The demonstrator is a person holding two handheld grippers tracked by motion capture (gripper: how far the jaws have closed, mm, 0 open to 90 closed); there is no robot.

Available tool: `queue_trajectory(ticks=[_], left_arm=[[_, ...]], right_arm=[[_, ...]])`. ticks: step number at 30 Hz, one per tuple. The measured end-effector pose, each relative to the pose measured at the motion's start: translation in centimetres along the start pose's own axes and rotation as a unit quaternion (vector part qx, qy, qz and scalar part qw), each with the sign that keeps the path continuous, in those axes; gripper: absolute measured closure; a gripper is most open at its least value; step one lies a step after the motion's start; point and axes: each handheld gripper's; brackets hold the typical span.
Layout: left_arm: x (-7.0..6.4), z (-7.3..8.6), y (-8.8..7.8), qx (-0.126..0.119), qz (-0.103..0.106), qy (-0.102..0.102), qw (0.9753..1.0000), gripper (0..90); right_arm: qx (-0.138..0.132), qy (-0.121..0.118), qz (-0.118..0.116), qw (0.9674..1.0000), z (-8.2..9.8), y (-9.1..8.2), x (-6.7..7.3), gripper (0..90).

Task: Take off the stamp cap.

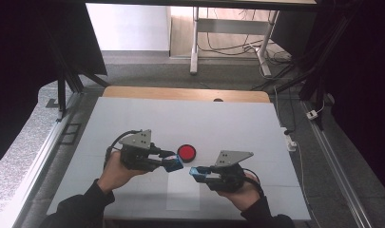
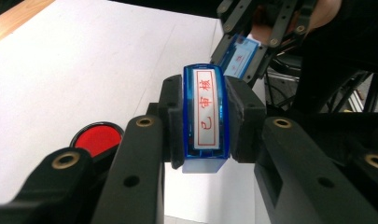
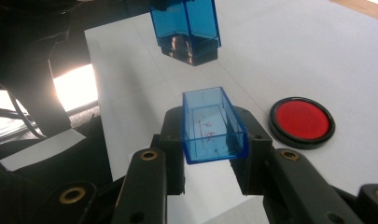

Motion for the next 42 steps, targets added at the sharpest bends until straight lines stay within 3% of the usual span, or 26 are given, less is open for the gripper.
queue_trajectory(ticks=[19, 29, 35, 42], left_arm=[[0.1, 0.0, -0.2, 0.002, -0.030, -0.019, 0.9993, 70.1], [0.2, 0.0, -0.3, 0.001, -0.037, -0.023, 0.9990, 70.1], [0.3, 0.0, -0.2, -0.001, -0.041, -0.028, 0.9988, 70.1], [0.4, 0.0, -0.2, -0.002, -0.044, -0.033, 0.9985, 70.1]], right_arm=[[0.000, 0.030, 0.064, 0.9975, 1.9, -3.1, -0.6, 68.1], [-0.010, 0.058, 0.073, 0.9957, 3.4, -5.1, -1.2, 68.1], [-0.009, 0.071, 0.097, 0.9927, 4.4, -6.2, -1.4, 68.1], [0.000, 0.084, 0.147, 0.9856, 5.5, -7.4, -1.7, 68.0]])
Point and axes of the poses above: each handheld gripper's, and its own axes: y roughly forward along the jaws, z roughly out of its underside, x roughly to its left, and after that the axes turned 9 degrees about z, right-handed
